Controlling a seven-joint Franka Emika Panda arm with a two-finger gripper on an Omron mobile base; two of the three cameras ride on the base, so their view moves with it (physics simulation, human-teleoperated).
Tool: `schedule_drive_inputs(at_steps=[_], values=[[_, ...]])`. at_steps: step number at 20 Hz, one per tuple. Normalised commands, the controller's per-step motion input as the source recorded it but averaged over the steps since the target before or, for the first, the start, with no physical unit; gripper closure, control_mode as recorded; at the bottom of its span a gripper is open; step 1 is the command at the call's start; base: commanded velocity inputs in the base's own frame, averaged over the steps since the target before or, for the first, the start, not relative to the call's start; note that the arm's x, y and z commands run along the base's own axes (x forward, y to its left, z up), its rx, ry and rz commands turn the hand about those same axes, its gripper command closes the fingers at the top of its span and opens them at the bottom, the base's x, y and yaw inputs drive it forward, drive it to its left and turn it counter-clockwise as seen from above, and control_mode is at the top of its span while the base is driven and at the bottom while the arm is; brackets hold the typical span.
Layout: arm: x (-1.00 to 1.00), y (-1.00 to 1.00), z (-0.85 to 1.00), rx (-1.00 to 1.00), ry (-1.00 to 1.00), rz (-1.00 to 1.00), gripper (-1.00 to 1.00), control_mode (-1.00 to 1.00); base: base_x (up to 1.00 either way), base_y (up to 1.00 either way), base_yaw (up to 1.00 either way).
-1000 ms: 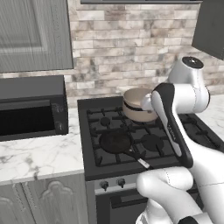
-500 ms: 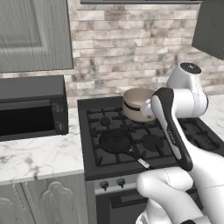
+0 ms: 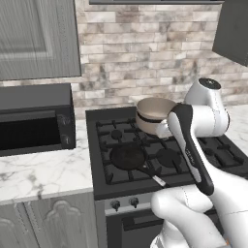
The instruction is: Move the pot and pan from the stove into the sink.
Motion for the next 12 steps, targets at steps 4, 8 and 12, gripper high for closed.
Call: schedule_drive_inputs(at_steps=[4,8,12], values=[[-0.19,0.01,-0.29,-0.02,0.02,0.07,-1.0,-1.0,0.0,0.0,0.0],[-0.17,0.03,-0.32,-0.03,0.02,0.07,-1.0,-1.0,0.0,0.0,0.0],[-0.08,0.02,-0.35,-0.04,0.04,0.07,-1.0,-1.0,0.0,0.0,0.0]])
